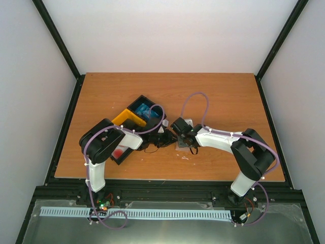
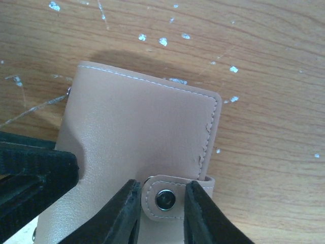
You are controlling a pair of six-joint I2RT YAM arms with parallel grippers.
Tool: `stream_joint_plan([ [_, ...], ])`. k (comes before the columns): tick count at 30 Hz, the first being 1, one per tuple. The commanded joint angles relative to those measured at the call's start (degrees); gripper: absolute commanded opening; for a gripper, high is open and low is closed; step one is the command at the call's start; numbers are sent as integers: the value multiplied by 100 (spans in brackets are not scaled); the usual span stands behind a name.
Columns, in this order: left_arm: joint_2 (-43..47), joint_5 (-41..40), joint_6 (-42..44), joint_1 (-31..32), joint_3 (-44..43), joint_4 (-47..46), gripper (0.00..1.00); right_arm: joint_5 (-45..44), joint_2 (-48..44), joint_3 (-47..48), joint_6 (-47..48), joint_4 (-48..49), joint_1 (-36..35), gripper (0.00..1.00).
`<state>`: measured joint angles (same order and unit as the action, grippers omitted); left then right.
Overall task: Put the credit cards into the card holder
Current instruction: Close the card holder at the center of the board.
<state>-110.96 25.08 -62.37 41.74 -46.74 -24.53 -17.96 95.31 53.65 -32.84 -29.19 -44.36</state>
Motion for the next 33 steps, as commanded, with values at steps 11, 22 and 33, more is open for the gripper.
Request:
stream_joint_plan([
  [11,-479,-443,3,80,286,1216,23,-628,4,194,-240,-336,-55,6],
  [22,-491,-452,12,79,275,1221,23,-749,242,380,-289,-615,-88,26],
  [33,-490,-455,13,80,285,1210,23,-916,176,517,-352,-751,-141,18],
])
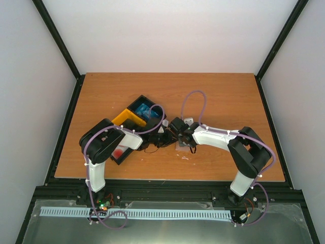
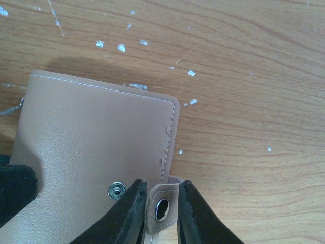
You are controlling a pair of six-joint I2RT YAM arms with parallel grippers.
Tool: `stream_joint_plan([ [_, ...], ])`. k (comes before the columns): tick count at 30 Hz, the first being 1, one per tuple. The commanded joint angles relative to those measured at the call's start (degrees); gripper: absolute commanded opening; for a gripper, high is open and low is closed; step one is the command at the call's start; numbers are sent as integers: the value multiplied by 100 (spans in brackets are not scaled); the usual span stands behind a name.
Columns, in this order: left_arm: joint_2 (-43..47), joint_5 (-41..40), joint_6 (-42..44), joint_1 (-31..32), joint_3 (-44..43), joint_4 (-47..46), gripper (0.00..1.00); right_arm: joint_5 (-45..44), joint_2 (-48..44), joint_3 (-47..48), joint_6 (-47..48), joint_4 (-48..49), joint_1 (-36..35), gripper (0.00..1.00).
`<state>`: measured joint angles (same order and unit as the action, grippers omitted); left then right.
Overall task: Put the credit cards into the card holder
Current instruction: Close the card holder at the center of the board.
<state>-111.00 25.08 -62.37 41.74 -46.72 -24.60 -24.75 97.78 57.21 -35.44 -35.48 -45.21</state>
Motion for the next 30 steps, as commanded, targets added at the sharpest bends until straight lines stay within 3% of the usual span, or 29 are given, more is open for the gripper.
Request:
stream_joint_plan([
  [1,-492,-447,14,80,285,1215,23,-252,-88,181,-100,-143,-57,18],
  [6,-491,-447,14,79,285,1212,23,-272,-139,183,-159,-199,-58,18],
  [12,-493,-443,10,80,293,1203,23,-244,-169,162,-182,-203,-56,7],
  [23,-498,-444,4,80,298,1197,22,-189,-285,150,-206,-198,-67,11],
  [30,-513,-437,1,78,300,1186,22,-151,-270,124,-232,-206,-67,3],
])
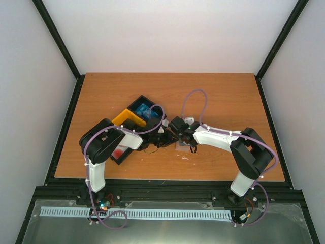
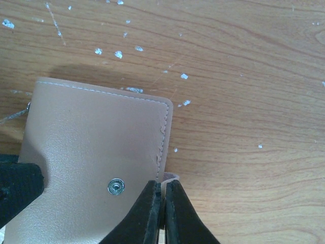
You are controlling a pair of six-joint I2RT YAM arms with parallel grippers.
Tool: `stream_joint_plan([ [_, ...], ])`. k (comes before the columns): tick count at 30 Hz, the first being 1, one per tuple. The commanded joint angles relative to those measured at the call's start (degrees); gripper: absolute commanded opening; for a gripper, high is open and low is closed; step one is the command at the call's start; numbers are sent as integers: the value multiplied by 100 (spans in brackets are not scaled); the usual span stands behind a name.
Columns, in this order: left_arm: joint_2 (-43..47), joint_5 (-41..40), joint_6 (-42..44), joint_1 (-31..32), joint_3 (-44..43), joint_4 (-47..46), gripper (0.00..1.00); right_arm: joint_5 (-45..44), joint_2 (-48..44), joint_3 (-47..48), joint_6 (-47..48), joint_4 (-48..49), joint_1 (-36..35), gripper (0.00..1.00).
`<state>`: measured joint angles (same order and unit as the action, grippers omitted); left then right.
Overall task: Put the credit cards into the card holder
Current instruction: Close the card holder at the center of the board.
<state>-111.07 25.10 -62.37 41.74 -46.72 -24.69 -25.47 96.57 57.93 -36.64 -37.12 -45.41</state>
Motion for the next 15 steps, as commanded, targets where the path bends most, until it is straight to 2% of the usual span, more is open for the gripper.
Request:
stream_joint_plan([
  [1,-511,-436,5,78,298,1194,22,-73,-147,50,-113,-41,-47,3],
  [15,-499,-348,27,80,316,1108,22,269,-11,-69,-195,681,-29,3],
])
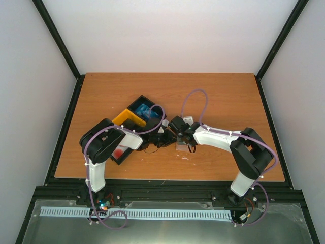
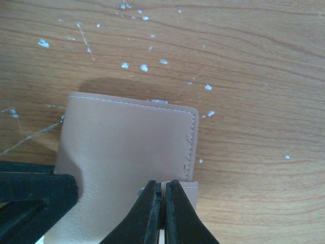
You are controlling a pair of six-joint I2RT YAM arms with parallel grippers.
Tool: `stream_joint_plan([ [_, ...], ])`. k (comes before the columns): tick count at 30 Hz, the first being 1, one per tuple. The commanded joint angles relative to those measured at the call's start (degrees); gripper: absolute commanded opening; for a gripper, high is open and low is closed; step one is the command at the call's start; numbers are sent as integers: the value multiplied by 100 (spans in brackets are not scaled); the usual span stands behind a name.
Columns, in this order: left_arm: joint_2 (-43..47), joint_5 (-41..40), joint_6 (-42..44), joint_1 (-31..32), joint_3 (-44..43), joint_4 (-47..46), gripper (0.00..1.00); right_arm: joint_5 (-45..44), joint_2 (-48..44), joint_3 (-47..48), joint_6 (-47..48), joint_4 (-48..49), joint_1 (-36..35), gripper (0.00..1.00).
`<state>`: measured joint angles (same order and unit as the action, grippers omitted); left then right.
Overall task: Put the credit cards into the card holder
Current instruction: Close the card holder at the center of the board.
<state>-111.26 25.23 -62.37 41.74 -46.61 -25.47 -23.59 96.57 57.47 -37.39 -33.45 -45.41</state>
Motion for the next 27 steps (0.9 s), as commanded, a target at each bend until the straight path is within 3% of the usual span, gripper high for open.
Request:
stream_joint_plan([
  [1,-484,-348,30,76,308,1181,22,110,35,-26,-125,332,-27,3],
  [27,-537,-344,32,80,269,1194,22,216,119,4,74,37,-30,3],
])
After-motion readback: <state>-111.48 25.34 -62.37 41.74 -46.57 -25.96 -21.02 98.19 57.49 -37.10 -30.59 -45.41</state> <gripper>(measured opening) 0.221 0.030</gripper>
